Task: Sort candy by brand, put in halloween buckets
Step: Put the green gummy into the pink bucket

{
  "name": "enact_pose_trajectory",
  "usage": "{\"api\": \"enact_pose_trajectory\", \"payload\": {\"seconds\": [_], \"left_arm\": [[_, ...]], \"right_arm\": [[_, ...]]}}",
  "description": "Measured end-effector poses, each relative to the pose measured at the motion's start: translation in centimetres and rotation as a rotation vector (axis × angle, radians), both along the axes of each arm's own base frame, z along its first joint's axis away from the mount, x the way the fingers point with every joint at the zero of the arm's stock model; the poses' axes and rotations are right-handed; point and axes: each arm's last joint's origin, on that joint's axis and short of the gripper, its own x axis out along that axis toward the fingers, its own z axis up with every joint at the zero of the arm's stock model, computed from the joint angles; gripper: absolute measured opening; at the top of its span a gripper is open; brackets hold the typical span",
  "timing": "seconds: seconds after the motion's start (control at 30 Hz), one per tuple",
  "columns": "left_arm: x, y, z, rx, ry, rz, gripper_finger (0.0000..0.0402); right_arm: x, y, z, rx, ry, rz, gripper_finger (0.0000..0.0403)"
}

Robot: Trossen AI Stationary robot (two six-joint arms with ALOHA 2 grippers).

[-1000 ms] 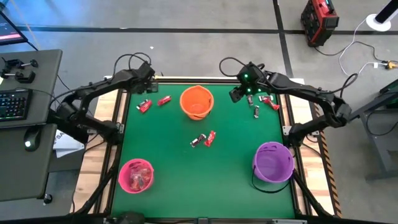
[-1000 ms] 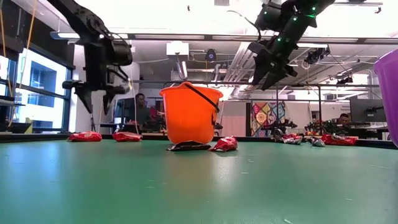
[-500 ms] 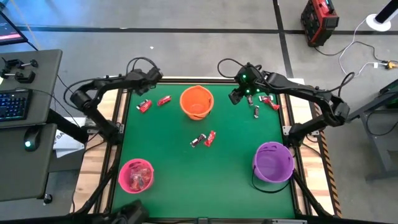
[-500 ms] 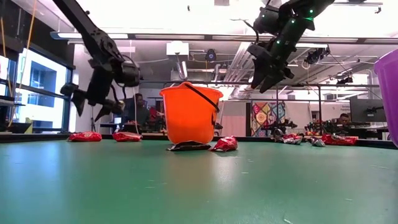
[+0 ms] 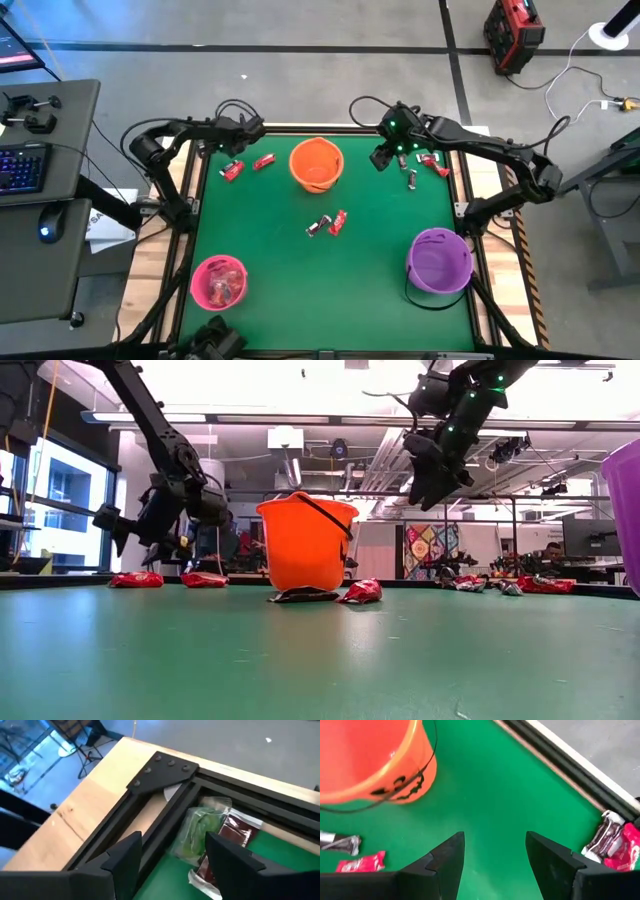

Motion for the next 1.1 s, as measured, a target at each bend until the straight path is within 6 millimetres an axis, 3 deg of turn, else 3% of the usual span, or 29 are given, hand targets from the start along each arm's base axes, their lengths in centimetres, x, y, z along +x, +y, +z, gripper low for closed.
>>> {"api": "enact_pose_trajectory", "payload": {"seconds": [0.4,0.7,1.1], "left_arm": [[0.3,-1.0,-1.5,-0.037,-0.093,0.124,0.0143],[0.5,-1.2,-1.7,0.11,-0.084,0.19,0.0141],[0.8,-1.6,-2.1,0.124,-0.051,0.174,0.0124]], "right_arm": [[-0.5,0.4,-0.4,0.029,0.067,0.052,0.0203],[-0.7,0.6,-0.5,0.071,0.082,0.067,0.0203],[-1.2,1.0,-0.8,0.113,0.141,0.066,0.0203]]}}
